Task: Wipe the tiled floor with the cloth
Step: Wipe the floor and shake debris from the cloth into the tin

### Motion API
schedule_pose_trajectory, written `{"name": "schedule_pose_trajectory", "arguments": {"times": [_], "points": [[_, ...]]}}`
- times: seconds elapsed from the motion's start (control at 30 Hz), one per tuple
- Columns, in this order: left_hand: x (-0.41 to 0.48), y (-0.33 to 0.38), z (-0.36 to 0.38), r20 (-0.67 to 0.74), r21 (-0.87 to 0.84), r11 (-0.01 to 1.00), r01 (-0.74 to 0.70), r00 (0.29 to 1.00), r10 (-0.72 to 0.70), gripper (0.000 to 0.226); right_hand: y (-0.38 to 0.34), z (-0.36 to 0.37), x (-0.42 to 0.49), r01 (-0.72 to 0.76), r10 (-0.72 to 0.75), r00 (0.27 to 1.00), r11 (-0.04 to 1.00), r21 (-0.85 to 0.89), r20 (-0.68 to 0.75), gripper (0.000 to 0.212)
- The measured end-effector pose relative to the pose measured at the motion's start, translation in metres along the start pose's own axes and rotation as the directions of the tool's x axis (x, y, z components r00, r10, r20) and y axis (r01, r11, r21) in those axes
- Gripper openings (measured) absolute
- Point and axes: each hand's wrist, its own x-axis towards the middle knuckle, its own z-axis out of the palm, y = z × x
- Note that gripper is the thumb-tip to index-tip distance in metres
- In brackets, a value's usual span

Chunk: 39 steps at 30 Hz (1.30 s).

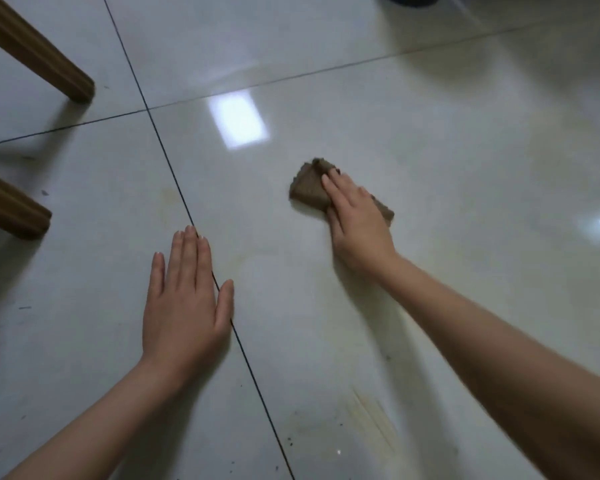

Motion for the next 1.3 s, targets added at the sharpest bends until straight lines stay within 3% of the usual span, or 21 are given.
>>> {"name": "schedule_pose_trajectory", "arguments": {"times": [0.07, 0.13, 0.23, 0.3, 0.37, 0.43, 0.47, 0.6, 0.67, 0.73, 0.8, 0.9, 0.97, 1.0, 1.07, 1.13, 1.23, 1.3], "points": [[-0.001, -0.001, 0.002, -0.009, 0.004, 1.0, 0.003, 1.0, -0.003, 0.075, -0.014, 0.01, -0.068, 0.063, -0.063, 0.998, 0.998, 0.008, -0.014, 0.057], [-0.002, 0.0, 0.002, -0.01, 0.007, 1.0, 0.0, 1.0, 0.0, 0.073, -0.031, 0.008, -0.155, 0.207, -0.212, 0.974, 0.975, 0.076, 0.079, 0.059], [-0.003, 0.0, 0.002, -0.005, 0.01, 1.0, -0.003, 1.0, 0.003, 0.072, -0.019, -0.012, -0.219, 0.505, -0.504, 0.811, 0.859, 0.079, 0.298, 0.049], [-0.003, 0.001, 0.002, -0.012, 0.009, 1.0, -0.004, 1.0, 0.004, 0.072, -0.007, -0.023, -0.186, 0.574, -0.581, 0.724, 0.806, 0.143, 0.371, 0.048], [-0.003, 0.002, 0.001, -0.011, 0.008, 1.0, -0.005, 1.0, 0.006, 0.071, 0.006, -0.029, -0.134, 0.412, -0.458, 0.849, 0.886, 0.212, 0.262, 0.037], [-0.002, 0.001, 0.002, -0.016, 0.007, 1.0, -0.005, 1.0, 0.005, 0.071, 0.035, -0.041, -0.065, 0.145, -0.164, 0.98, 0.976, 0.162, 0.111, 0.029], [-0.002, 0.0, 0.003, -0.018, 0.012, 1.0, -0.009, 1.0, 0.009, 0.071, 0.049, -0.048, -0.031, 0.002, -0.011, 0.998, 0.987, 0.161, 0.056, 0.034], [-0.002, -0.001, 0.006, -0.035, 0.032, 0.999, -0.012, 0.999, 0.013, 0.07, 0.083, -0.054, 0.053, -0.349, 0.362, 0.929, 0.927, 0.135, -0.079, 0.048], [-0.001, -0.003, 0.008, -0.036, 0.041, 0.999, -0.012, 0.999, 0.013, 0.069, 0.053, -0.03, 0.057, -0.366, 0.388, 0.914, 0.915, 0.17, -0.12, 0.049], [-0.001, -0.003, 0.007, -0.036, 0.047, 0.999, -0.015, 0.999, 0.016, 0.07, 0.001, -0.001, 0.028, -0.223, 0.247, 0.964, 0.953, 0.204, -0.102, 0.044], [0.0, -0.003, 0.006, -0.031, 0.047, 0.999, -0.016, 0.999, 0.018, 0.07, -0.05, 0.018, -0.033, 0.023, -0.015, 0.999, 0.974, 0.225, -0.038, 0.042], [-0.001, -0.002, 0.002, -0.021, 0.055, 0.998, -0.042, 0.999, 0.043, 0.069, -0.075, 0.007, -0.116, 0.3, -0.365, 0.904, 0.913, 0.278, 0.222, 0.052], [-0.002, -0.002, 0.0, -0.01, 0.06, 0.998, -0.024, 1.0, 0.024, 0.069, -0.051, -0.016, -0.124, 0.349, -0.437, 0.845, 0.887, 0.302, 0.309, 0.056], [-0.002, -0.001, 0.0, -0.008, 0.057, 0.998, -0.012, 1.0, 0.012, 0.069, -0.035, -0.029, -0.114, 0.287, -0.373, 0.875, 0.913, 0.291, 0.307, 0.054], [-0.001, 0.0, 0.001, -0.006, 0.051, 0.999, -0.01, 1.0, 0.01, 0.068, 0.007, -0.054, -0.076, 0.019, -0.067, 0.977, 0.974, 0.226, 0.204, 0.045], [-0.001, 0.0, 0.001, -0.01, 0.051, 0.999, -0.012, 1.0, 0.012, 0.069, 0.056, -0.077, -0.036, -0.179, 0.17, 0.983, 0.969, 0.172, 0.063, 0.043], [-0.001, 0.0, 0.003, -0.019, 0.047, 0.999, -0.02, 1.0, 0.021, 0.069, 0.084, -0.069, -0.033, -0.316, 0.318, 0.948, 0.941, 0.119, -0.006, 0.053], [-0.001, -0.003, 0.006, -0.04, 0.049, 0.999, -0.019, 0.999, 0.02, 0.068, 0.058, -0.042, -0.065, -0.303, 0.309, 0.95, 0.947, 0.111, -0.045, 0.055]]}}
